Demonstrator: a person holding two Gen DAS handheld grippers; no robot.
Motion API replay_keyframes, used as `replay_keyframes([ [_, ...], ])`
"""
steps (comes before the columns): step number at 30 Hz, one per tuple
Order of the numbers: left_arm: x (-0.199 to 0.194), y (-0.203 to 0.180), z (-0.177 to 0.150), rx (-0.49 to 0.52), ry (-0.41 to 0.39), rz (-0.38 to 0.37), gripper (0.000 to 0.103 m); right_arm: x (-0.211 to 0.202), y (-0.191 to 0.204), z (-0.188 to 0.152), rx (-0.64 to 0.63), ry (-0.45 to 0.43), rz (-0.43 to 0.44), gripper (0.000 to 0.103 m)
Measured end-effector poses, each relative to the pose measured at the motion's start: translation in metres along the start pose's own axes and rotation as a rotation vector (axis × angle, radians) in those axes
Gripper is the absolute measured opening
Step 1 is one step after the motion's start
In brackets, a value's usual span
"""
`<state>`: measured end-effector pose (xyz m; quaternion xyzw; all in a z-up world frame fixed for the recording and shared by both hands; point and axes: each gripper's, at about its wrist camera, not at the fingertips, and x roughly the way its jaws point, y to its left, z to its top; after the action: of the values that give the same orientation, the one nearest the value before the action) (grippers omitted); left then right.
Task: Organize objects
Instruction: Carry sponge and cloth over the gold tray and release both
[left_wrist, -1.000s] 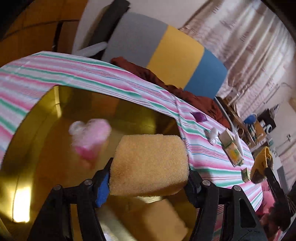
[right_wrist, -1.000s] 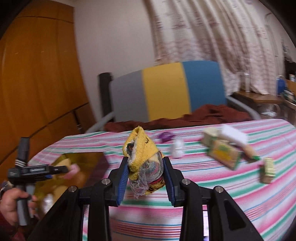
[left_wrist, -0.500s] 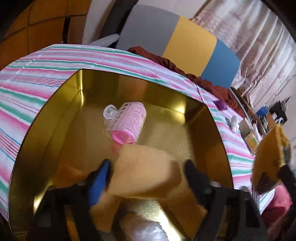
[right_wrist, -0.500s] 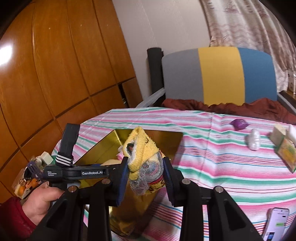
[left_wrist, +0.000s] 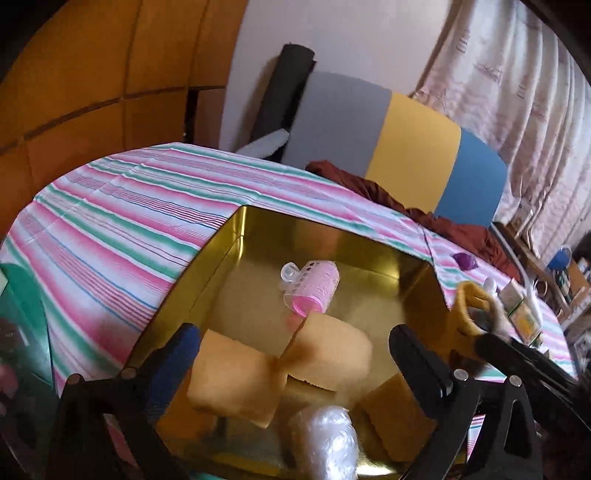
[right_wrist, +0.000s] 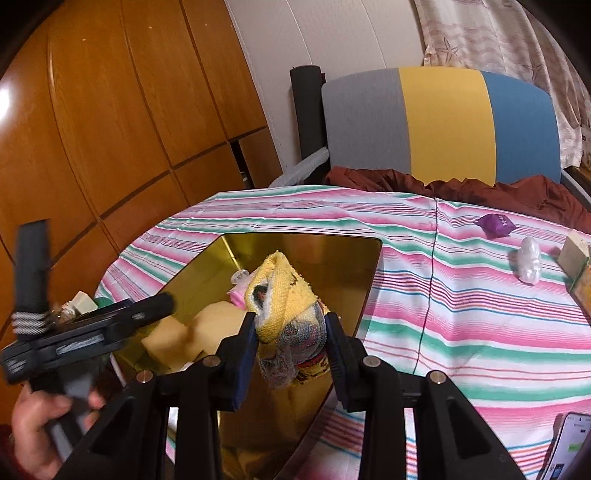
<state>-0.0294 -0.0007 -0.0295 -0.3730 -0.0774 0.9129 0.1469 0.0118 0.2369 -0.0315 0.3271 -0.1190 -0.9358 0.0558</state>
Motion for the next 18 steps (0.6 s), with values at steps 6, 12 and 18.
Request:
replay_keyframes([
  [6,-0.008,0.004,-0.002,-0.058,0.003,-0.012,0.103,0.025,0.001,0.008,0.005,0.046,-0.007,0.037],
  [12,-0.009,-0.002,-0.006,-0.036,0.019,-0.003,0.103,0.035,-0.005,0.004,0.046,0.086,-0.025,0.046],
  [18,-0.006,-0.015,-0.009,-0.025,0.032,-0.015,0.103,0.008,-0.017,0.004,0.086,0.031,-0.007,0.048],
])
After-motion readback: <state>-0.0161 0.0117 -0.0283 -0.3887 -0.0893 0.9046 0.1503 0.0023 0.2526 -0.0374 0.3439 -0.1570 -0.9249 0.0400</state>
